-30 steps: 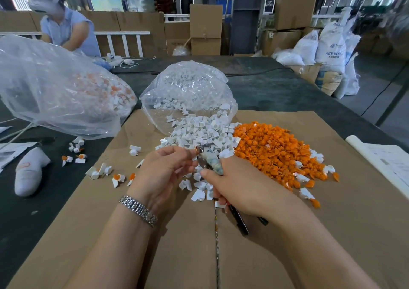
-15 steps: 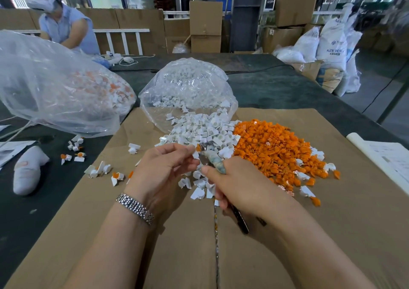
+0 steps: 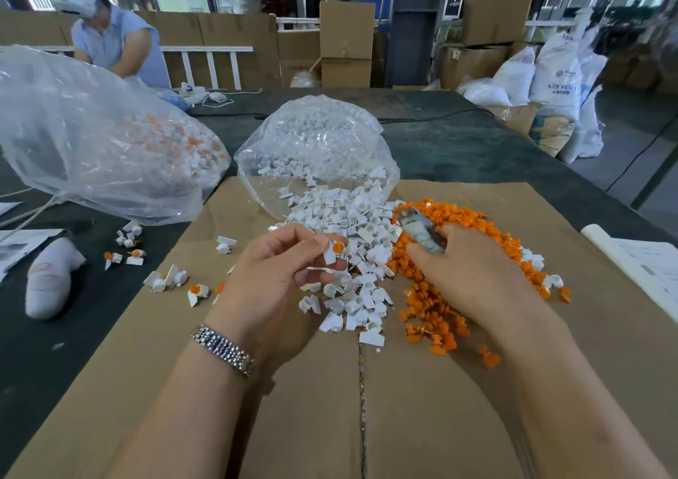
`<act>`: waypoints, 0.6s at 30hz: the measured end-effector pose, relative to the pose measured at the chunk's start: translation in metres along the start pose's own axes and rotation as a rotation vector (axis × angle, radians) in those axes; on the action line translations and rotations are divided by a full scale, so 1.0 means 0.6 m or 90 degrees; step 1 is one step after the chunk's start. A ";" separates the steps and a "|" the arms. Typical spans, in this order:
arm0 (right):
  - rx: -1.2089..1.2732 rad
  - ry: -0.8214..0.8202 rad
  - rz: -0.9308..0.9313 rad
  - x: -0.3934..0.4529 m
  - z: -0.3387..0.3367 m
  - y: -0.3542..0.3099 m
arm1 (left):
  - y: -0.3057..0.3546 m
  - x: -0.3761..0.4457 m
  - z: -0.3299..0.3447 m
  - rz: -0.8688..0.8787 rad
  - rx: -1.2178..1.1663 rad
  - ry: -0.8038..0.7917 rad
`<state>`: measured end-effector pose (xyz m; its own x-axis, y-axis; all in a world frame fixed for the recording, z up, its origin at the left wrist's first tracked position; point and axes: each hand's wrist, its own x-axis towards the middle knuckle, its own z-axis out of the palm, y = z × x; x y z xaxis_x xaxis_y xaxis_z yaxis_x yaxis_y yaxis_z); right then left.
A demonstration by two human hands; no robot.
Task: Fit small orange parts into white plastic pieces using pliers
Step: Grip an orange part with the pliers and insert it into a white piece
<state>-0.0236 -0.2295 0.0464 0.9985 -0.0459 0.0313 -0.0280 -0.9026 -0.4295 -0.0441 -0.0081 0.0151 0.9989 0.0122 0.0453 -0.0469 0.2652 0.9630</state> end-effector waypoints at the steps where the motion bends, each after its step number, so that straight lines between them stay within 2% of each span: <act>1: -0.048 0.023 0.017 0.007 0.009 0.006 | 0.001 0.000 0.000 0.004 0.000 -0.010; 4: -0.166 0.061 0.038 0.019 0.039 0.023 | 0.000 0.001 -0.002 0.015 -0.001 -0.035; 10: -0.187 0.120 0.029 0.020 0.068 0.026 | -0.008 0.007 -0.006 0.002 0.008 -0.039; 11: -0.145 0.150 -0.009 0.018 0.068 0.021 | -0.009 0.007 -0.006 0.000 0.011 -0.032; 13: 0.072 0.176 -0.129 0.009 0.068 0.005 | -0.011 0.008 -0.003 -0.005 0.026 -0.007; 15: 0.324 0.125 -0.212 -0.007 0.072 -0.017 | -0.014 0.009 0.000 0.002 0.075 0.029; 16: 0.386 0.098 -0.236 -0.014 0.078 -0.026 | -0.016 0.009 0.001 0.011 0.105 0.044; 18: 0.415 0.080 -0.264 -0.023 0.090 -0.037 | -0.018 0.010 0.003 0.033 0.170 0.065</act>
<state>-0.0343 -0.1856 0.0070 0.9070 0.1576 0.3905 0.4193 -0.4253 -0.8021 -0.0378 -0.0127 0.0054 0.9893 0.1196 0.0832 -0.0836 -0.0020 0.9965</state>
